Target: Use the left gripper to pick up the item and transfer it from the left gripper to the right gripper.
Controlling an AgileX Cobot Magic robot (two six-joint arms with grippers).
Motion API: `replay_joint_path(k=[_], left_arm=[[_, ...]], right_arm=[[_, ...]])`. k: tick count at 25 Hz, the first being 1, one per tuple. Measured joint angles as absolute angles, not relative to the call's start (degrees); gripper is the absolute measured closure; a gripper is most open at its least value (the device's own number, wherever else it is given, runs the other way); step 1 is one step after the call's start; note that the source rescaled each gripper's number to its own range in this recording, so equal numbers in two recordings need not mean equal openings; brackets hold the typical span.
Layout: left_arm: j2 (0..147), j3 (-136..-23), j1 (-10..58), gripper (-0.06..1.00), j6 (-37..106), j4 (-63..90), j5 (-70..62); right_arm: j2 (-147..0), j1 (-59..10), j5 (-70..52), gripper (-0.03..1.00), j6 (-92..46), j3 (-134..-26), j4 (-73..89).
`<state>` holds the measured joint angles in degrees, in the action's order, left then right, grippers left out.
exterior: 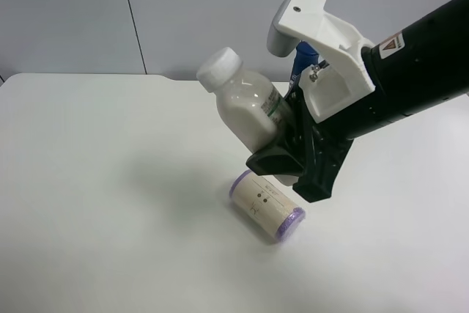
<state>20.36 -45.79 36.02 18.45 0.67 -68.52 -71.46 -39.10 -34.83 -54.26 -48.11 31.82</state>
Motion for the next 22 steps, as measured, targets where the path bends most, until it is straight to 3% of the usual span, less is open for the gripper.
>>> replay_joint_path(k=[14,22], left_arm=[[0.9,-34.8,36.0,-0.06,16.6,4.0,-68.3],[-0.2,-30.2,36.0,-0.06,8.3,4.7,-62.6]], right_arm=[[-71.5,-39.1,-34.3,0.97,-53.4,-48.1,31.9],[-71.5,-39.1,-34.2,0.97,-53.4,-48.1,32.9]])
